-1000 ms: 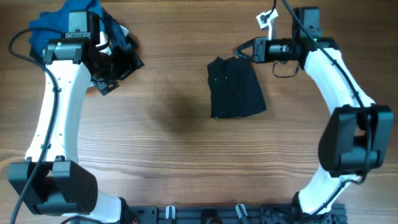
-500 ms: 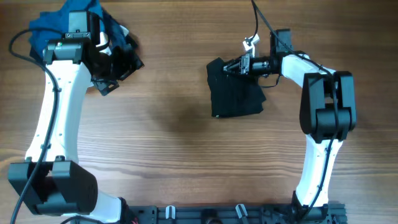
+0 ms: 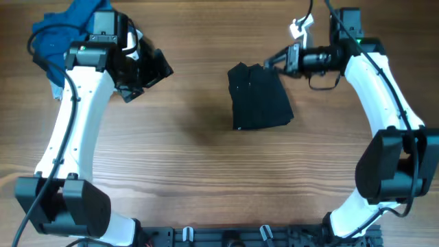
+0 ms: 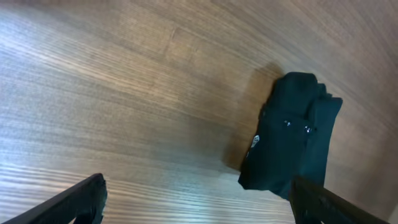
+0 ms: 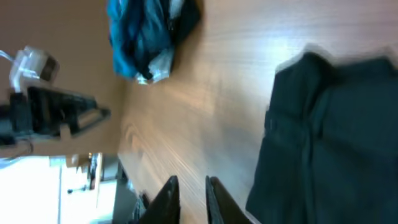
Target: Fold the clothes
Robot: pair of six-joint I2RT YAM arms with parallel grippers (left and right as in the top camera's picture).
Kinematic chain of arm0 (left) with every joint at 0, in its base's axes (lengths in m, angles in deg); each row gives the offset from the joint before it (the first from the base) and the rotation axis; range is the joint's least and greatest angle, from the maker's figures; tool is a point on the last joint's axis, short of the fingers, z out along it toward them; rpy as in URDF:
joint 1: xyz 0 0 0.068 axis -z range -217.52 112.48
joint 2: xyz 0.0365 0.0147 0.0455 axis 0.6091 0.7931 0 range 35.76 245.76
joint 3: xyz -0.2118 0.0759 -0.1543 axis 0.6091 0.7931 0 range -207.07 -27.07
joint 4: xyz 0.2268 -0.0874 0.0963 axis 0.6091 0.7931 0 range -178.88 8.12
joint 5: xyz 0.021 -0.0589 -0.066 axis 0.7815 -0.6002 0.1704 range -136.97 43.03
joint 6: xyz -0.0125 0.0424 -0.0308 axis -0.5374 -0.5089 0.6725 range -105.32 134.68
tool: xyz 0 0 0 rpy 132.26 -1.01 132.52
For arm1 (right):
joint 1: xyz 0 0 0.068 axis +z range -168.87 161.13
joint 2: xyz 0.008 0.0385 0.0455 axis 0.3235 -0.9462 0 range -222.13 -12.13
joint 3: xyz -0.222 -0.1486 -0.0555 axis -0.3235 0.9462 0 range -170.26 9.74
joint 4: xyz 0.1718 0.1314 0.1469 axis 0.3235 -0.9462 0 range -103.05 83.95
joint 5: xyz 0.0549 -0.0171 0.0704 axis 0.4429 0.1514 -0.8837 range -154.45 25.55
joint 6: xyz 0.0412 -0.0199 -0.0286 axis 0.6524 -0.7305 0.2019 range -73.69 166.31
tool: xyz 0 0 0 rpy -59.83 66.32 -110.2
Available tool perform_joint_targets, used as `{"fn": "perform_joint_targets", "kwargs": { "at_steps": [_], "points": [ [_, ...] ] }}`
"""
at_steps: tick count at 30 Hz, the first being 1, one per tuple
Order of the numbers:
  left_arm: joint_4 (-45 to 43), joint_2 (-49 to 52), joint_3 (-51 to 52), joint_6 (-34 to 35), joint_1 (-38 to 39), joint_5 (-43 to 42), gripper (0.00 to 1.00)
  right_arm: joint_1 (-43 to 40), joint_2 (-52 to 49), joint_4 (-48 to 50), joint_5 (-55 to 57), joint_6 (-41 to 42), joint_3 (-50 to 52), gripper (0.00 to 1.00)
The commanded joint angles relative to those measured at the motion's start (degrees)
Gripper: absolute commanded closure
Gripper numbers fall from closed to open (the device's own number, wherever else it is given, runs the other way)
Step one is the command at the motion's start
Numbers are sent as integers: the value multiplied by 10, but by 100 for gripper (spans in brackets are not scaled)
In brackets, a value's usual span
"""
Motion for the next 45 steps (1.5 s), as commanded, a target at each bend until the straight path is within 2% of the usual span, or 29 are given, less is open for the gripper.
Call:
{"fn": "perform_joint_targets", "kwargs": {
  "at_steps": [1, 5, 8, 11, 15, 19, 20, 21, 22, 23, 25, 26, 28, 32, 39, 45],
  "points": [
    [-11, 3, 2, -10, 5, 4, 7, 12, -30, -8, -6, -88, 71, 85],
    [-6, 3, 2, -10, 5, 4, 7, 7, -56, 74, -5, -85, 178, 84],
    [-4, 3, 2, -10, 5, 4, 6, 0, -88, 115, -5, -67, 209, 80],
    [1, 3, 2, -10, 5, 4, 5, -8, -129, 126, -14, -67, 213, 73],
    [3, 3, 2, -10, 5, 4, 5, -16, -130, 142, -58, -77, 206, 76],
    [2, 4, 3, -11, 5, 4, 3, -18, -100, 136, -126, -84, 174, 72],
    [2, 5, 3, -11, 5, 2, 0, -19, -82, 130, -132, -83, 163, 67],
    [2, 8, 3, -11, 5, -6, 0, -18, -60, 118, -132, -83, 150, 55],
    [1, 14, 3, -12, 5, -22, 0, -18, -36, 104, -132, -84, 139, 35],
    [-1, 19, 3, -25, 5, -44, 0, -18, -15, 94, -131, -84, 129, 19],
    [-9, 37, 3, -57, 6, -103, 0, -19, 33, 82, -109, -79, 110, 1],
    [-13, 49, 3, -56, 9, -111, 0, -19, 61, 81, -58, -42, 100, 1],
    [-23, 74, 3, -56, 18, -111, 0, -19, 122, 79, 120, 71, 92, 0],
    [-58, 120, 3, -56, 52, -111, 0, -29, 186, 32, 311, 125, 92, 1],
    [-149, 219, 3, -56, 131, -157, 0, -99, 194, -22, 330, 122, 92, 0],
    [-229, 296, 3, -56, 145, -249, 0, -114, 193, -54, 330, 78, 92, 0]
  ]
}}
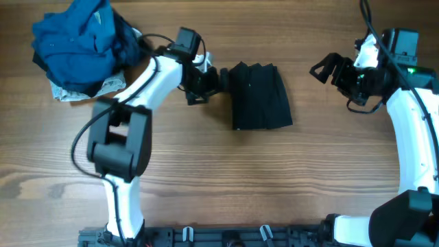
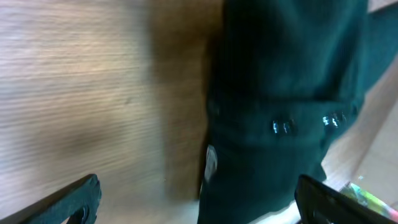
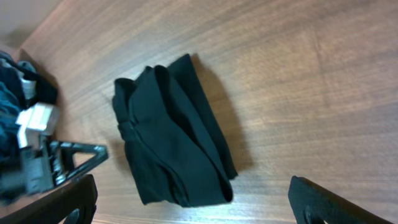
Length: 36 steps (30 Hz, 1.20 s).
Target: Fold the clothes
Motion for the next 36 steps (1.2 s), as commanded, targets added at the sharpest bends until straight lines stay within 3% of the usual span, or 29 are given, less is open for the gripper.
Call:
{"fn": "perform_joint_targets", "kwargs": {
  "at_steps": [1, 10, 23, 33, 34, 35, 36],
  "points": [
    [-41, 41, 2, -9, 0, -80, 0, 1, 4, -12, 11, -37, -1, 0],
    [-89, 77, 2, -22, 7, -139, 0, 0, 2, -8, 24, -44, 0, 0],
    [-179, 114, 2, 67, 89, -134, 0, 1, -19, 6, 24, -43, 5, 1],
    [-235, 125, 2, 69, 99, -127, 0, 0, -139, 81, 47, -15, 5, 0],
    [-234, 125, 2, 69, 99, -127, 0, 0, -158, 89, 59, -7, 5, 5],
    [-235, 125, 2, 69, 100, -127, 0, 0, -179, 95, 73, -6, 5, 21],
    [-235, 125, 2, 69, 100, -127, 0, 0, -197, 97, 94, 9, 5, 44]
  ]
}}
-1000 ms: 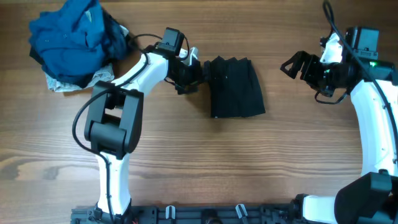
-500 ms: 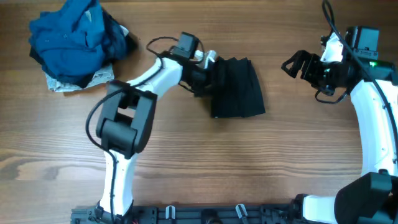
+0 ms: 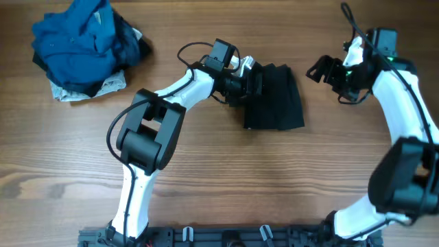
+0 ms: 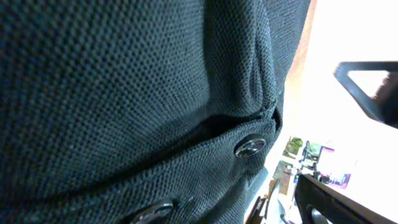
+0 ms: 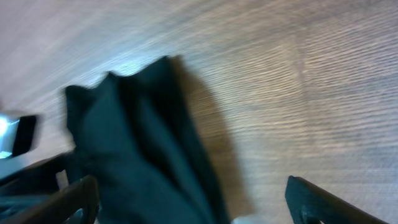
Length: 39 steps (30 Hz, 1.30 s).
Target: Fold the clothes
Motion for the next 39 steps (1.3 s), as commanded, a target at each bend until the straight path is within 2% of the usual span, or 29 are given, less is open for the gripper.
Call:
{"fn": "perform_joint_targets", "kwargs": {
  "at_steps": [1, 3, 4, 21, 39],
  "points": [
    [4, 36, 9, 2, 8, 40, 0, 1, -63, 7, 68, 42, 4, 64],
    [4, 36, 9, 2, 8, 42, 0, 1, -88, 8, 71, 42, 4, 94],
    [4, 36, 9, 2, 8, 43, 0, 1, -95, 8, 71, 42, 4, 96],
    [1, 36, 9, 1, 20, 43, 0, 26, -140, 52, 38, 67, 4, 96],
    [-12, 36, 9, 2, 30, 60, 0, 97, -180, 68, 13, 82, 4, 96]
  ]
}}
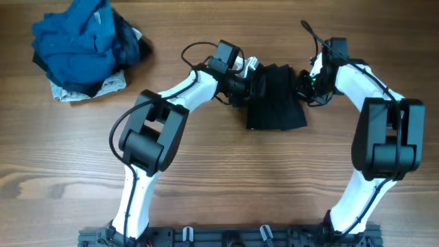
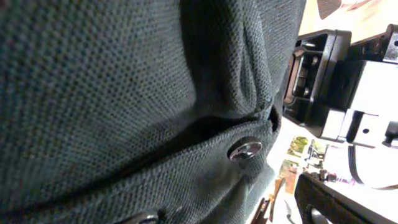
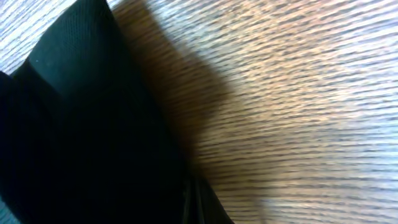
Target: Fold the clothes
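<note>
A folded black garment [image 1: 276, 96] with small metal buttons [image 2: 244, 149] lies at the table's upper middle. My left gripper [image 1: 248, 84] is pressed against its left edge, jaws open; the dark knit fills the left wrist view and only one finger [image 2: 339, 202] shows at the lower right. My right gripper [image 1: 304, 86] is at the garment's right edge. In the right wrist view its fingers [image 3: 189, 202] meet in a narrow wedge at the cloth's edge [image 3: 93, 124], apparently shut on it.
A heap of blue clothes [image 1: 79, 41] with a grey-white piece under it lies at the far left corner. Bare wooden table [image 1: 219, 178] stretches in front of the garment and to its right [image 3: 298, 93].
My right gripper was open and away to the right of the garment; now it is at the garment's right edge with fingers shut. The left gripper stays pressed into the left edge.
First my right gripper was shut beside the garment's top and the left arm was back by the blue heap. Then the left gripper was open at the garment's left edge, the right open and withdrawn. The garment then lay slightly further right. Now both grippers flank it.
</note>
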Robot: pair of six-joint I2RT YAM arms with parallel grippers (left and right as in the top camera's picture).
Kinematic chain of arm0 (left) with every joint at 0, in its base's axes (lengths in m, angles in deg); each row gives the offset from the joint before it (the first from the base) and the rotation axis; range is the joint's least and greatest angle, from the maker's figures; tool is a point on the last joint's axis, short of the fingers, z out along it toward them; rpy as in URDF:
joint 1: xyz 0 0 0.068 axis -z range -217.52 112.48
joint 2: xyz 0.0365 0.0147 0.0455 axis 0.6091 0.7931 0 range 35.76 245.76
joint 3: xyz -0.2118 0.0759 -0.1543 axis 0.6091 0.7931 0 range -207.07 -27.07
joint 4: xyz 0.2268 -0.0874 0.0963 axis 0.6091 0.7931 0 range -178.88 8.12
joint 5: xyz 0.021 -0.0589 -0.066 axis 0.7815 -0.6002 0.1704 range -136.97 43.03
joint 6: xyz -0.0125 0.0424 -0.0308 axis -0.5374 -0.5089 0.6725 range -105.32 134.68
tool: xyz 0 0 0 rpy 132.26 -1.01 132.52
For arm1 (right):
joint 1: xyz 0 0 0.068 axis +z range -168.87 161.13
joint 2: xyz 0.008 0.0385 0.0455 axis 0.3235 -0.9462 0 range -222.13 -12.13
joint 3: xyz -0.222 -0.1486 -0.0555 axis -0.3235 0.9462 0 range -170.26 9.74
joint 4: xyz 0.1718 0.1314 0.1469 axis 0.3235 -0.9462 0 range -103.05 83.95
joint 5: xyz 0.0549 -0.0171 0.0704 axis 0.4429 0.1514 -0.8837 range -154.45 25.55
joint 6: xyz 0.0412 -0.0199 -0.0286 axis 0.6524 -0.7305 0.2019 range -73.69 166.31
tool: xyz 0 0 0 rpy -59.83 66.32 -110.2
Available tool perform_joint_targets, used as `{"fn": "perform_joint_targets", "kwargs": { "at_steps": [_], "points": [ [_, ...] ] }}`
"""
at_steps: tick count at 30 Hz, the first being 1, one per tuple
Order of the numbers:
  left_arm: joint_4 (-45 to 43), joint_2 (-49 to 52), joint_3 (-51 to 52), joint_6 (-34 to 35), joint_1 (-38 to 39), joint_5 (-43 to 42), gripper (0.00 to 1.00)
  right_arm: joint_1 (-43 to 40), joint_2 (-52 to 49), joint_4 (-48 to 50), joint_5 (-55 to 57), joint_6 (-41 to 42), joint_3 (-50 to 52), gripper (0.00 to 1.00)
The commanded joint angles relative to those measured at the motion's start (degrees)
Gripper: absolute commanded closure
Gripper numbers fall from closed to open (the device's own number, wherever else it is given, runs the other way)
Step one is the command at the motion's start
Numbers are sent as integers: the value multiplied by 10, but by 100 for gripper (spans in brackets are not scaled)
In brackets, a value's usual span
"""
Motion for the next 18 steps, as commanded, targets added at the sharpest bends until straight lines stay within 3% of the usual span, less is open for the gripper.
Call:
{"fn": "perform_joint_targets", "kwargs": {
  "at_steps": [1, 5, 12, 15, 18],
  "points": [
    [8, 35, 9, 2, 17, 66, 0, 14, -31, -2, -13, 9, 2, 96],
    [14, 35, 9, 36, 17, 123, 0, 14, -31, -3, -13, 9, 2, 96],
    [9, 41, 9, 65, 32, 141, 0, 14, -31, -3, -18, 8, 2, 96],
    [-6, 41, 9, 65, 42, 141, 21, 14, -31, -3, -25, 8, 2, 96],
    [-23, 41, 9, 65, 52, 141, 21, 14, -31, -3, -30, 8, 2, 96]
  ]
}}
